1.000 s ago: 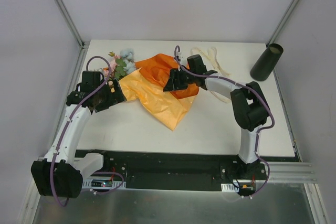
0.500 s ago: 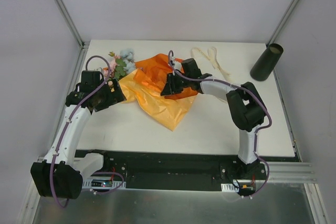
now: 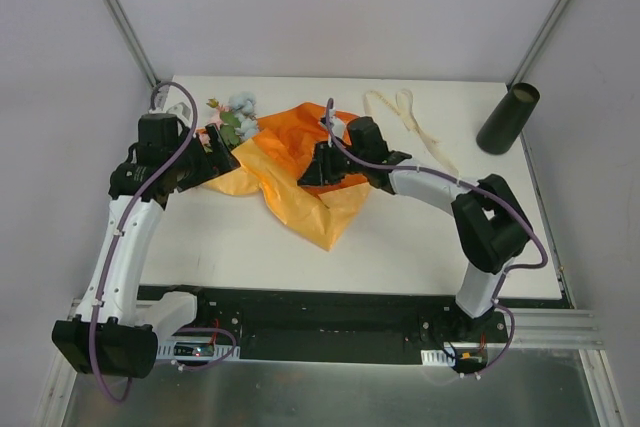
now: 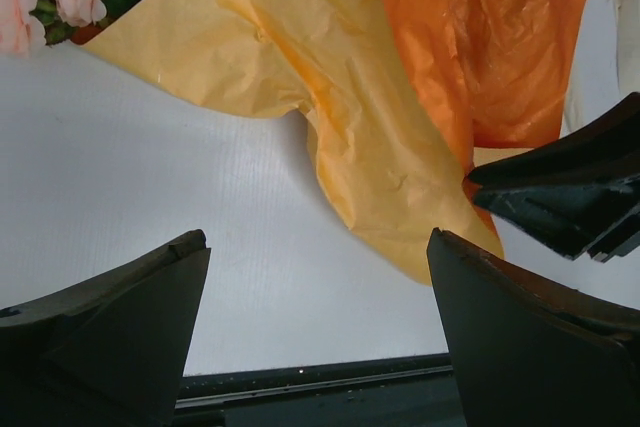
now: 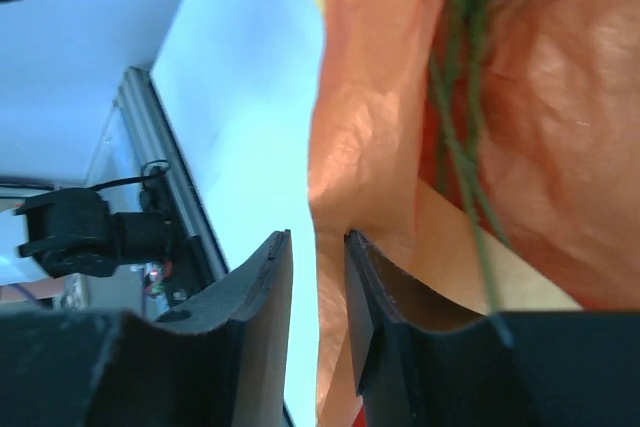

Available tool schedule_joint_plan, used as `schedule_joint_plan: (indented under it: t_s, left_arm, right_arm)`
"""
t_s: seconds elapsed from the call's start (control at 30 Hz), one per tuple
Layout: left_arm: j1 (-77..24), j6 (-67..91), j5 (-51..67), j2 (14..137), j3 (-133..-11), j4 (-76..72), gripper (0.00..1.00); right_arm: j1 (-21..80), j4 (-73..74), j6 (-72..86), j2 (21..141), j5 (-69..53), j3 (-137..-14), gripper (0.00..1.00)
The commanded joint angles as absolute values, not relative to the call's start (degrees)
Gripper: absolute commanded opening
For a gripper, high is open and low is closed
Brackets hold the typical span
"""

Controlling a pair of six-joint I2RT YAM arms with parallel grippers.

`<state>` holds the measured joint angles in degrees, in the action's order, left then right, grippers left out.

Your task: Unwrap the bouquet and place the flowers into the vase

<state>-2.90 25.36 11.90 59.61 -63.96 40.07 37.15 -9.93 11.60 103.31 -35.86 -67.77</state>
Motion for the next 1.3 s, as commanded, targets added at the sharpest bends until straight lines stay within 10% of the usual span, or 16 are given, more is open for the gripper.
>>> schedule_joint_plan:
  t_s: [0.0, 0.67, 1.27]
  left_arm:
    - [-2.46, 22.77, 10.55, 60.64, -70.83, 42.8, 0.95]
    - [-2.46, 22.85, 16.0, 61.79, -71.81, 46.49, 0.94]
    - [-2.46, 27.16, 15.65, 54.76, -65.56, 50.27, 0.93]
  right_arm:
    - [42.96, -17.14, 17.75, 99.58, -35.6, -66.89, 0.35]
    - [40.36, -6.68, 10.63, 90.52, -5.19, -68.2, 0.35]
    - [30.06, -6.77, 8.08, 108.98, -24.6, -75.06, 0.17]
